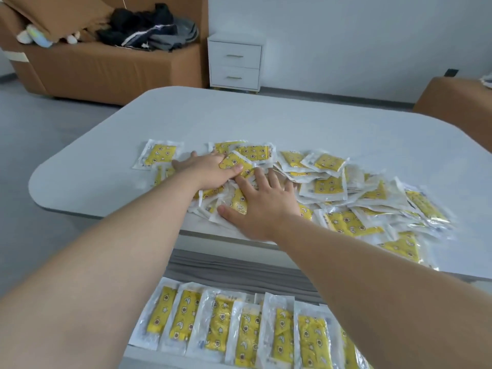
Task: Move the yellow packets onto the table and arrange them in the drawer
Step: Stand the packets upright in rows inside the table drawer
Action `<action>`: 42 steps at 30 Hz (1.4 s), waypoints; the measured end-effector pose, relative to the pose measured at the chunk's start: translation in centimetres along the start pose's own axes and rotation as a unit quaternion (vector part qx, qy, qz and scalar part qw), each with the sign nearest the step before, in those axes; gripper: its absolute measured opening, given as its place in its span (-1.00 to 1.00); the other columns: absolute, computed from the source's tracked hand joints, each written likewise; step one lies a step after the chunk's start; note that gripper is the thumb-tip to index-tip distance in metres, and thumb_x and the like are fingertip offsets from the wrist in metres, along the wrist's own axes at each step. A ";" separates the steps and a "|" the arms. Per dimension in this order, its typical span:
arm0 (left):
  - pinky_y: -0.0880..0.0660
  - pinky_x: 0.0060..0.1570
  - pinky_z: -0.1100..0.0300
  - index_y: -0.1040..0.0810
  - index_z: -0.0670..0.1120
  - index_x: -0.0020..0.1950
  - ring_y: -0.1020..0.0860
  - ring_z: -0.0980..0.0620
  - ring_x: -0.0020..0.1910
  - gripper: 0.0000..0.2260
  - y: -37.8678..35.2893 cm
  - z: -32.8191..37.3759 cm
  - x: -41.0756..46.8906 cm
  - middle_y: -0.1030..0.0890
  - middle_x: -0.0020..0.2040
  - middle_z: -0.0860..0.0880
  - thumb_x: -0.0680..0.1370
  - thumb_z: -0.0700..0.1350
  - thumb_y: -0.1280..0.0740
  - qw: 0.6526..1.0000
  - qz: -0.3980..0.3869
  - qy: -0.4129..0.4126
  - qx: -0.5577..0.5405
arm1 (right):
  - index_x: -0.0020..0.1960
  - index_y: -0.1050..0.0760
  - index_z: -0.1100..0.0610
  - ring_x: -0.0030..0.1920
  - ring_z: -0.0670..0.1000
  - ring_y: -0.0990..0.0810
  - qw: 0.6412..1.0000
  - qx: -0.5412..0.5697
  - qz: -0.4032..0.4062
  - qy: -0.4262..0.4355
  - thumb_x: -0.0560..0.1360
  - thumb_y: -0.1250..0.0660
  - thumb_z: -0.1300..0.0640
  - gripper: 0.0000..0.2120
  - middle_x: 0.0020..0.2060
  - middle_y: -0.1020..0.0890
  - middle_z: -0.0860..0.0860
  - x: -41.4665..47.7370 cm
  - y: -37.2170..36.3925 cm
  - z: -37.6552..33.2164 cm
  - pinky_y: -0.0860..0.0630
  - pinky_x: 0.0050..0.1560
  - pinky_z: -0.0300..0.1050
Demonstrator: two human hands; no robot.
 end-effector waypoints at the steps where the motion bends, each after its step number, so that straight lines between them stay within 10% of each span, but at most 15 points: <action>1: 0.07 0.44 -0.46 -0.09 0.21 0.62 0.07 -0.16 0.63 -0.17 -0.2 0.4 -0.2 0.01 0.64 0.20 0.43 0.59 0.10 1.000 0.000 0.006 -0.004 | 0.63 0.11 -0.19 0.64 0.20 0.13 1.000 -0.008 0.001 0.000 0.43 0.23 -0.59 -0.12 0.65 0.06 0.08 -0.4 0.2 0.5 0.12 0.54 0.37; 10: -0.12 0.47 -0.30 -0.30 0.03 0.55 -0.25 -0.11 0.53 -0.32 3.1 1.0 -2.1 -0.32 0.54 -0.02 0.55 0.40 -0.13 0.968 0.149 0.013 -0.203 | 0.65 0.05 -0.12 0.61 0.17 0.03 0.997 -0.068 0.027 0.006 0.53 0.16 -0.50 -0.21 0.65 0.03 0.10 -1.9 2.0 1.6 0.01 0.51 0.27; 17: -0.24 0.44 -0.12 -0.25 -0.02 0.59 -0.26 -0.19 0.51 -0.39 1.9 -9.7 -3.0 -0.27 0.58 -0.09 0.66 0.26 0.16 0.969 0.090 0.218 -0.081 | 0.64 0.02 -0.03 0.59 0.15 -0.10 0.997 -0.037 0.054 0.034 0.66 0.03 -0.23 -0.39 0.64 -0.04 0.07 -3.2 3.7 0.1 -0.13 0.50 0.22; 22: -0.31 0.33 -0.11 -0.42 -0.11 0.41 -0.41 -0.19 0.36 -0.64 2.6 -11.3 -6.2 -0.45 0.38 -0.14 0.62 -0.07 -0.16 0.953 0.142 0.266 -0.023 | 0.58 -0.18 0.09 0.57 0.20 -0.15 0.999 -0.039 0.009 -0.026 0.62 0.07 -0.37 -0.28 0.60 -0.15 0.15 -5.9 2.7 0.4 -0.18 0.49 0.21; 29: -0.34 0.25 -0.10 -0.53 -0.09 0.33 -0.35 -0.18 0.32 -0.64 1.9 -12.6 -11.0 -0.40 0.31 -0.13 0.61 0.04 -0.21 0.945 0.156 0.288 0.010 | 0.35 -0.40 0.05 0.39 0.16 -0.38 0.998 -0.068 -0.011 -0.004 0.49 -0.11 -0.50 -0.28 0.32 -0.51 0.06 -9.1 2.5 -0.3 -0.28 0.37 0.14; 35: -0.38 0.24 -0.14 -0.42 -0.05 0.37 -0.33 -0.22 0.35 -0.64 0.4 -12.7 -14.8 -0.39 0.35 -0.21 0.63 0.08 -0.24 0.938 0.152 0.296 -0.094 | 0.23 -0.35 0.07 0.16 0.14 -0.52 0.997 -0.069 0.000 0.037 0.52 -0.30 0.21 -0.70 0.02 -0.58 0.02 -11.9 3.6 -2.2 -0.34 0.23 0.05; 42: -0.47 0.17 -0.13 -0.28 -0.13 0.42 -0.36 -0.31 0.36 -0.35 0.2 -14.2 -18.4 -0.33 0.40 -0.26 0.45 -0.14 -0.53 0.845 0.218 0.373 -0.314 | 0.15 -0.37 0.12 -0.03 0.14 -0.52 0.996 -0.012 0.070 0.045 0.53 -0.20 0.34 -0.75 -0.08 -0.59 0.01 -13.8 6.5 -1.6 -0.36 0.06 0.00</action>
Point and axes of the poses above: each hand's wrist, its own x-axis towards the middle knuckle, its own y-axis out of the back of the hand, z = x × y, the point moved 9 cm from there along x, towards the middle knuckle
